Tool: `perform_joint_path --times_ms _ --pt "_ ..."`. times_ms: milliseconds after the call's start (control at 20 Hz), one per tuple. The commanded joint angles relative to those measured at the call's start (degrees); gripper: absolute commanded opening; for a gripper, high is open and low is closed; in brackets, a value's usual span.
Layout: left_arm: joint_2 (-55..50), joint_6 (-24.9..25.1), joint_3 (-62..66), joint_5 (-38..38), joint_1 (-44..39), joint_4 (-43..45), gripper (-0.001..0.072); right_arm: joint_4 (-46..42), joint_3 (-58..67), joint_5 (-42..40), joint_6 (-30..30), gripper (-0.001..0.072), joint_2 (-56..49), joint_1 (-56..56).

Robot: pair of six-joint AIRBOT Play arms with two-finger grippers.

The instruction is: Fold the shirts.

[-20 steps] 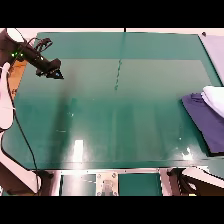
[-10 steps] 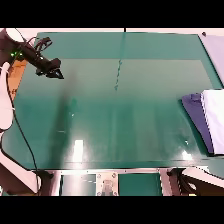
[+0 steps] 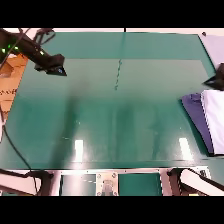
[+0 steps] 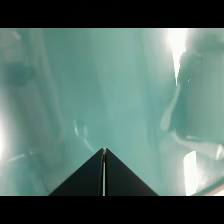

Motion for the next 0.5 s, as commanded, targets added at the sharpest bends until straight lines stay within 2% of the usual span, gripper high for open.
perform_joint_path --times_ms 0,100,200,450 --pt "10.95 -0.24 -17.86 6.64 -5.03 1.86 0.0027 -6.01 -16.65 -9.16 -4.46 0.0013 8.50 15.58" --pt "17.33 -0.68 -29.92 10.58 -5.25 1.60 0.0026 -6.01 -24.11 -13.97 -4.48 0.0014 12.07 20.90" --pt "20.55 0.52 -36.68 13.77 -5.25 1.88 0.0027 -5.95 -26.88 -15.28 -4.42 0.0013 12.46 24.79" --pt "21.07 1.40 -38.23 11.28 -5.25 1.01 0.0027 -5.81 -28.55 -14.67 -4.26 0.0013 12.48 28.20"
